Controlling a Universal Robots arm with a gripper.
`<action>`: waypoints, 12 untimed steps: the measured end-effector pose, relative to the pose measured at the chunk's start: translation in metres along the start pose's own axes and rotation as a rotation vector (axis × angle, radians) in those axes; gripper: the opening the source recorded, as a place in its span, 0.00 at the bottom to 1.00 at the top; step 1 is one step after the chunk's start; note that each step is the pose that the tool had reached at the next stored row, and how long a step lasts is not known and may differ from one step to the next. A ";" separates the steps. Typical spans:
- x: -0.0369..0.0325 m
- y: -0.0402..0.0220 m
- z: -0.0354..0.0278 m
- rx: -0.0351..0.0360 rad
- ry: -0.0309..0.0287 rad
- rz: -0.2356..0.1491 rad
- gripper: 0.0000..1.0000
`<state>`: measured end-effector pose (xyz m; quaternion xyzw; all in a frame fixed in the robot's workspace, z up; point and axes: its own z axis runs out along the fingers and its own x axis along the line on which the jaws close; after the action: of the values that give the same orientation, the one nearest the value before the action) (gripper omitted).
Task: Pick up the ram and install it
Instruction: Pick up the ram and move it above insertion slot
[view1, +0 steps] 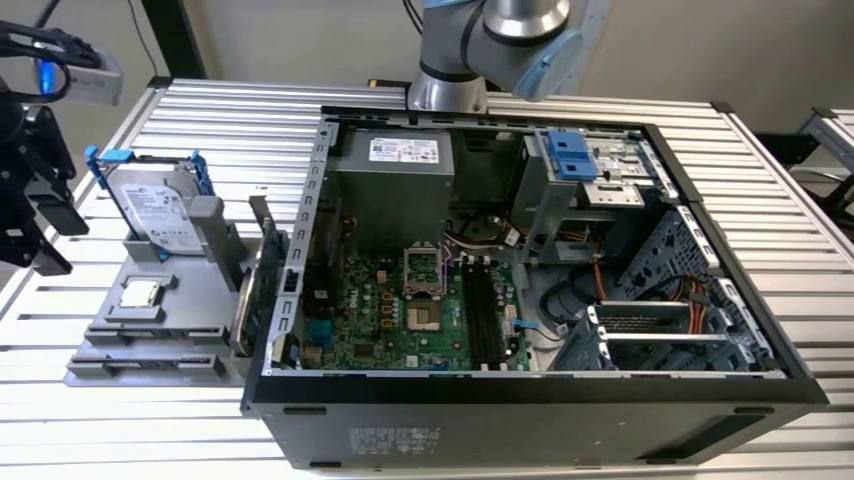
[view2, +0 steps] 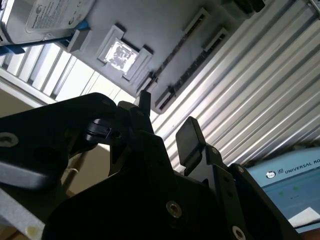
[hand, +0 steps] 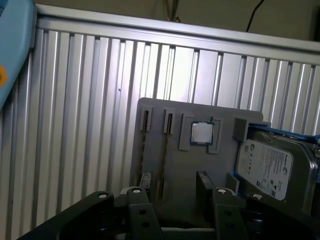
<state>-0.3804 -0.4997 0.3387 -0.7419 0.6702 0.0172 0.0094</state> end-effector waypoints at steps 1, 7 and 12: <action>0.0001 0.0000 0.0013 0.0001 0.0001 0.000 1.00; 0.0004 -0.0001 0.0097 0.0002 0.0019 0.000 1.00; 0.0005 -0.0001 0.0121 -0.0002 0.0039 0.000 1.00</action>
<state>-0.3804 -0.4997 0.3266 -0.7419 0.6703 0.0159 0.0080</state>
